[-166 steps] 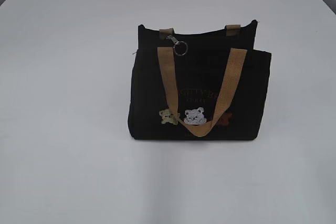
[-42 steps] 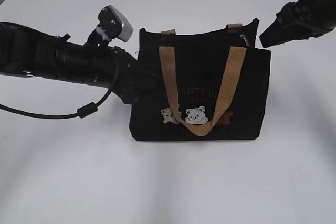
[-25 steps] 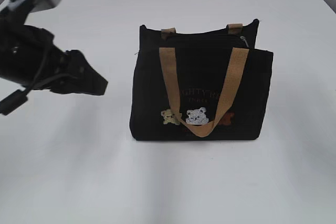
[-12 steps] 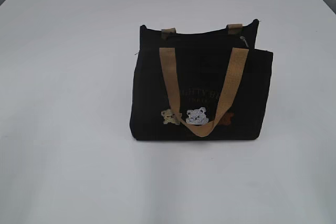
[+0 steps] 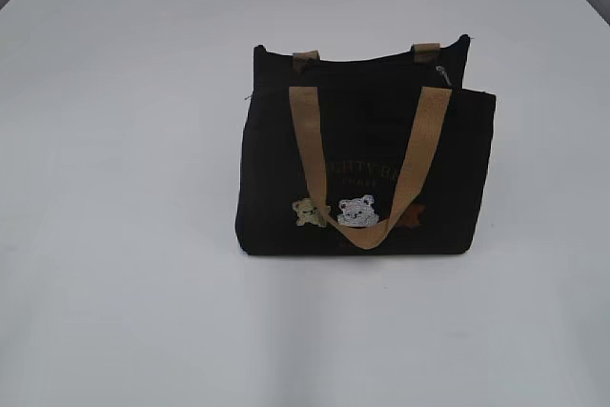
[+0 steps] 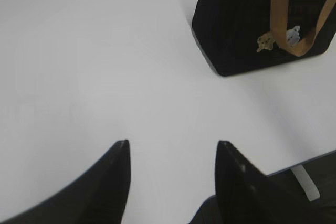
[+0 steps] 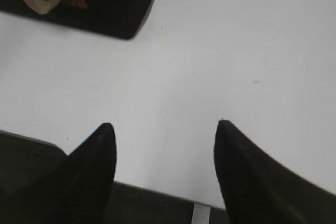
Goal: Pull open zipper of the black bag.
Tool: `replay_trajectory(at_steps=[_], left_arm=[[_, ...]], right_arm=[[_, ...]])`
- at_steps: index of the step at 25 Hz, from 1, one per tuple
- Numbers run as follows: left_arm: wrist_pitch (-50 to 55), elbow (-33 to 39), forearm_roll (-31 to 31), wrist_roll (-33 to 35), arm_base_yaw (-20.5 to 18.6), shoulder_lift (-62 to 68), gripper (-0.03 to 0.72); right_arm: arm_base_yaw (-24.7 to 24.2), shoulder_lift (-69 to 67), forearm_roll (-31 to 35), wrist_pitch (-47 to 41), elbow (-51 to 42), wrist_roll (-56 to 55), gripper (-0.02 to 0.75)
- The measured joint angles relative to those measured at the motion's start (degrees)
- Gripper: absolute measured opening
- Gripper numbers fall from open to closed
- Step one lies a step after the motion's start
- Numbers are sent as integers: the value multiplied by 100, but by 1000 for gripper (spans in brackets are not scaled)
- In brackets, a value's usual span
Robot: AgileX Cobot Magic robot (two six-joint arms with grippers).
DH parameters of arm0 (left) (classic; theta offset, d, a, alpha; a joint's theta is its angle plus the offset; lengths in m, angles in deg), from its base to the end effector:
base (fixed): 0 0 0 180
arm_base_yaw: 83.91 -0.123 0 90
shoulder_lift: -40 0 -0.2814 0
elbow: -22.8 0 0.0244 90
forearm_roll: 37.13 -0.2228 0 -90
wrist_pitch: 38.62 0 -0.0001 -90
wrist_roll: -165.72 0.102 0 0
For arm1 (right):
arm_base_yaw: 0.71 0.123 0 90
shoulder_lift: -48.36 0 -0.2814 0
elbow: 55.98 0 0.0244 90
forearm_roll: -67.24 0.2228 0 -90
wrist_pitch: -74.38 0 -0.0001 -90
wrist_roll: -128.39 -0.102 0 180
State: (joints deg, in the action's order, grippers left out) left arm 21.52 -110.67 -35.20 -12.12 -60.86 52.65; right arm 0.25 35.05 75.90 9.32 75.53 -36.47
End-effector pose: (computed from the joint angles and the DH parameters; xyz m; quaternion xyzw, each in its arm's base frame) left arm -0.0075 -0.0001 0.2697 0.1885 0.8421 -0.1081 0.4936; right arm -0.0082 0.0138 0.2542 -0.1270 0.8827 0.0198 0.4519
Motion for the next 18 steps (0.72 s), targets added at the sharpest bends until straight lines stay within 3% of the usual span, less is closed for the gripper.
replay_trajectory(at_steps=[18], left_arm=[[67, 29, -23, 0, 0, -531, 344]], right_arm=[[0, 580, 35, 162, -77, 24, 455]])
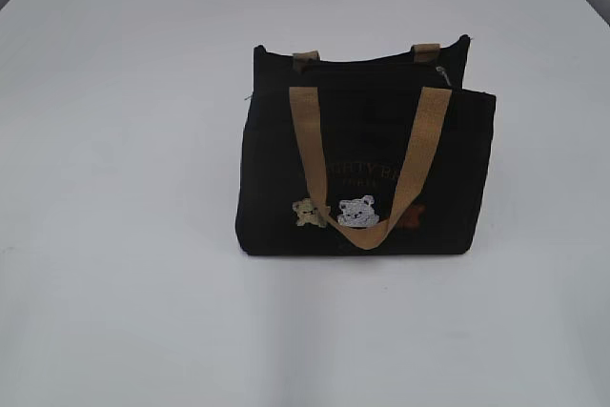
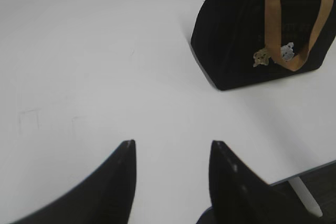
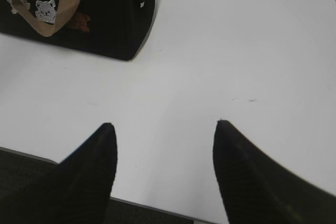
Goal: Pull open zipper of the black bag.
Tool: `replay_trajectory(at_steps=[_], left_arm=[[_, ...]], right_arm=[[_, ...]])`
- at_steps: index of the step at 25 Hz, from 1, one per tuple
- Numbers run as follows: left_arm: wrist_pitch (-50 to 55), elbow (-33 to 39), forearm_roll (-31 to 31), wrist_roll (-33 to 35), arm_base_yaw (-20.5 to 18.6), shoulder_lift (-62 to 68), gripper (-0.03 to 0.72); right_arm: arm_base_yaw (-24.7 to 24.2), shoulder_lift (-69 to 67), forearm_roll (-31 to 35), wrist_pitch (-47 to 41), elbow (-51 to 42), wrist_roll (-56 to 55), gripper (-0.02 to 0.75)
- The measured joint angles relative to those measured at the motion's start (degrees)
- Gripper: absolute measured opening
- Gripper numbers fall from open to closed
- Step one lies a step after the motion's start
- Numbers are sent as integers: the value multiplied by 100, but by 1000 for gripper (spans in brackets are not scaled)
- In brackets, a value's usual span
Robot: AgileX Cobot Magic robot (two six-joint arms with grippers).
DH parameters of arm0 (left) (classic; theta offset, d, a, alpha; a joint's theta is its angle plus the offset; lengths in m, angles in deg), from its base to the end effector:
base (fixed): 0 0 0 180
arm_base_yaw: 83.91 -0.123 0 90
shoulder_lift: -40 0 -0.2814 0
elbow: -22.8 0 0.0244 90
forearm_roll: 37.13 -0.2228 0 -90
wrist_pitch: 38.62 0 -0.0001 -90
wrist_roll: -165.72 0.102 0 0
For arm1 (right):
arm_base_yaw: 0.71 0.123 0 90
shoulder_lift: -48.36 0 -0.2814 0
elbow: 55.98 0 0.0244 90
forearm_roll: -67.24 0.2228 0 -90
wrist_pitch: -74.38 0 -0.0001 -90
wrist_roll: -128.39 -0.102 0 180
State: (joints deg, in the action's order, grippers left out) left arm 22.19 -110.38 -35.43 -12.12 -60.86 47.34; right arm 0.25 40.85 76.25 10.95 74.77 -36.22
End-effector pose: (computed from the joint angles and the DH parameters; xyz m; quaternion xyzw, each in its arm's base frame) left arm -0.0198 0.0055 0.2661 0.1848 0.8226 -0.1120 0.5259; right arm -0.0188 0.0140 0.2519 -0.1274 0.8547 0.0154 0.5029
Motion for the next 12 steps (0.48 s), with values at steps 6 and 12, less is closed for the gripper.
replay_trajectory(at_steps=[6, 12], left_arm=[[0, 0, 11, 0, -47, 0, 342], [-1, 0, 11, 0, -1492, 0, 337]], right_arm=[[0, 0, 0, 0, -1, 4, 455], [0, 0, 0, 5, -6, 4, 455]])
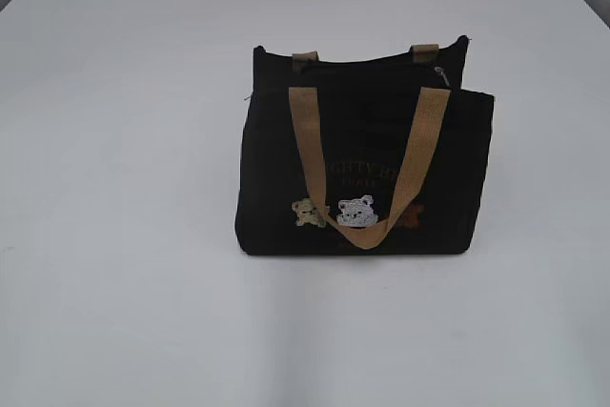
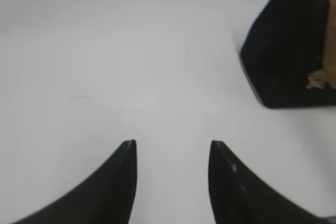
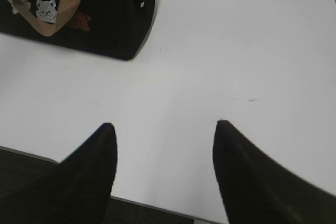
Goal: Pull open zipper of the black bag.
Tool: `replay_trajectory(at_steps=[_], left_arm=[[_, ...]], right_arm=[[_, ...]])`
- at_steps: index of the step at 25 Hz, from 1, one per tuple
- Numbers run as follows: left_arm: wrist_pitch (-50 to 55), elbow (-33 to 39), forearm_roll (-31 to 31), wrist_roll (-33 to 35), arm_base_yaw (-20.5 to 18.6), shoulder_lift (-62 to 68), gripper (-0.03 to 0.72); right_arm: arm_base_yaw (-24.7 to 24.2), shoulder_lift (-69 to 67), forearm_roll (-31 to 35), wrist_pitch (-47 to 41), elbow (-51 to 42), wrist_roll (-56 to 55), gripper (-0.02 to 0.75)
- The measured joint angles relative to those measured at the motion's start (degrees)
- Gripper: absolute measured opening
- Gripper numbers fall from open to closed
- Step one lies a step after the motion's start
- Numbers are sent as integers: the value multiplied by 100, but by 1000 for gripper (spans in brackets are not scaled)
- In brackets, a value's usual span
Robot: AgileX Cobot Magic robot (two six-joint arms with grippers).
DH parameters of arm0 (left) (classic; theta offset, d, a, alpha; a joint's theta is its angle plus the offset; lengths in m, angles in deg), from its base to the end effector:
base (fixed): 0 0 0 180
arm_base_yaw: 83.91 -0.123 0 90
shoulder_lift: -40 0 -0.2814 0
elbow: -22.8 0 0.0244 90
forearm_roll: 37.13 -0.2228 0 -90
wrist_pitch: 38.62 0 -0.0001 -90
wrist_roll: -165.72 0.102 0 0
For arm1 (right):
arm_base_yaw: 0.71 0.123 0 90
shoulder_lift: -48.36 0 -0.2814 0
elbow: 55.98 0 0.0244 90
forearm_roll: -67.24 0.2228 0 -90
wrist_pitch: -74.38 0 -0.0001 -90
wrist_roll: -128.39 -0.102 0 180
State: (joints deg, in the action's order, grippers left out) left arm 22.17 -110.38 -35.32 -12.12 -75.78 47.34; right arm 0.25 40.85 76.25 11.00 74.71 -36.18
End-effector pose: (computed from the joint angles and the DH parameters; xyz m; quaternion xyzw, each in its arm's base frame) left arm -0.0205 0.0001 0.2661 0.0765 0.8396 -0.0437 0.5360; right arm -0.0186 0.0140 0.2517 -0.1276 0.8548 0.0152 0.5029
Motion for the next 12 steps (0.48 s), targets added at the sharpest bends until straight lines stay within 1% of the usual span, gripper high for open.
replay_trajectory(at_steps=[2, 4, 12], left_arm=[[0, 0, 0, 0, -357, 0, 326], [0, 0, 0, 0, -481, 0, 314], [0, 0, 0, 0, -516, 0, 287]], right_arm=[[0, 0, 0, 0, 0, 0, 455], [0, 0, 5, 0, 0, 0, 455], [0, 0, 5, 0, 0, 0, 455]])
